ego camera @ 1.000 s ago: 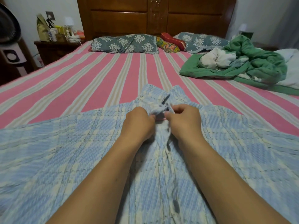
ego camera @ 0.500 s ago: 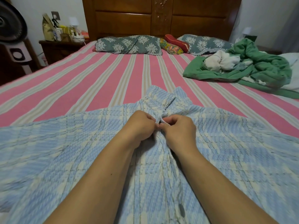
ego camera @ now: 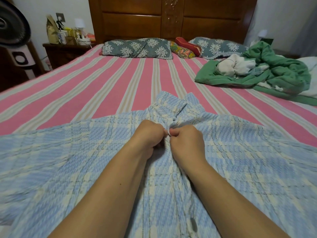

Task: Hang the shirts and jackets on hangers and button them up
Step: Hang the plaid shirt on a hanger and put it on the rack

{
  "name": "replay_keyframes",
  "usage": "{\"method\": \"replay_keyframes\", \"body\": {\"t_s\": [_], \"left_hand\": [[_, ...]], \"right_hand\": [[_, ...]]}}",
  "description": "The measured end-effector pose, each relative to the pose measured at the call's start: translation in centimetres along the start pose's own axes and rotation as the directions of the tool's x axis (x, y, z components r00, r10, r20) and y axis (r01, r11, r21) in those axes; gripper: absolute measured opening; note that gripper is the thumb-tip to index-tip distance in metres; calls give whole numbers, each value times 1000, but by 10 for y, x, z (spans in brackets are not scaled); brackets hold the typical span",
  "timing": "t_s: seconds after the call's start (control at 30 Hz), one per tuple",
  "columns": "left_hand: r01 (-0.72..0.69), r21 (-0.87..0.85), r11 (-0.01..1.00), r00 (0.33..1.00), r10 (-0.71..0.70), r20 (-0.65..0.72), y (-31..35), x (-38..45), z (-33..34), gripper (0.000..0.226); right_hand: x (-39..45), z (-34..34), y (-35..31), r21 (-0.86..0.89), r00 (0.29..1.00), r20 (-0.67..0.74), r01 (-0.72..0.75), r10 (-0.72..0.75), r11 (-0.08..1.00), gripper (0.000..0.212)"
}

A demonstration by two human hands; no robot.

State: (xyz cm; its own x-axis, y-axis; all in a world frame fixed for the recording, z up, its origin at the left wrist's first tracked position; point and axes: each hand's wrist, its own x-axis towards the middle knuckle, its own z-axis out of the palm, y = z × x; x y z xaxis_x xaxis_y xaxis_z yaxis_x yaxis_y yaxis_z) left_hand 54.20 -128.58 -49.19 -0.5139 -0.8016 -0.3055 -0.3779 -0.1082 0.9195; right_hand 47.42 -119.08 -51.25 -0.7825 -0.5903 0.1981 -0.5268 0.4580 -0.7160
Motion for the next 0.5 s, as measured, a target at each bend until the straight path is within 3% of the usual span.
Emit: {"method": "replay_keyframes", "body": {"t_s": [0.13,0.23,0.3,0.43,0.5], "left_hand": [[-16,15,1000,1000,16,2,-7,5,2,13],[-130,188,974,991,130,16,-4,5,5,13],[-220,345,912,974,227,23,0,0,7,15],[-299,465,833,948,316,43,-4,4,4,40],[-308,458,834,942,335,23,-6,5,3,43]], "right_hand": [[5,0,2,-53,997,78,-1,5,999,30],[8,-7,-3,9,988,145,-53,51,999,24],[10,-18,-9,-65,988,150,-38,47,997,23],[27,-72,-19,-121,974,-227,-7,-21,993,33],[53,-91,-30,-77,986,-151,65,-76,995,44]]}}
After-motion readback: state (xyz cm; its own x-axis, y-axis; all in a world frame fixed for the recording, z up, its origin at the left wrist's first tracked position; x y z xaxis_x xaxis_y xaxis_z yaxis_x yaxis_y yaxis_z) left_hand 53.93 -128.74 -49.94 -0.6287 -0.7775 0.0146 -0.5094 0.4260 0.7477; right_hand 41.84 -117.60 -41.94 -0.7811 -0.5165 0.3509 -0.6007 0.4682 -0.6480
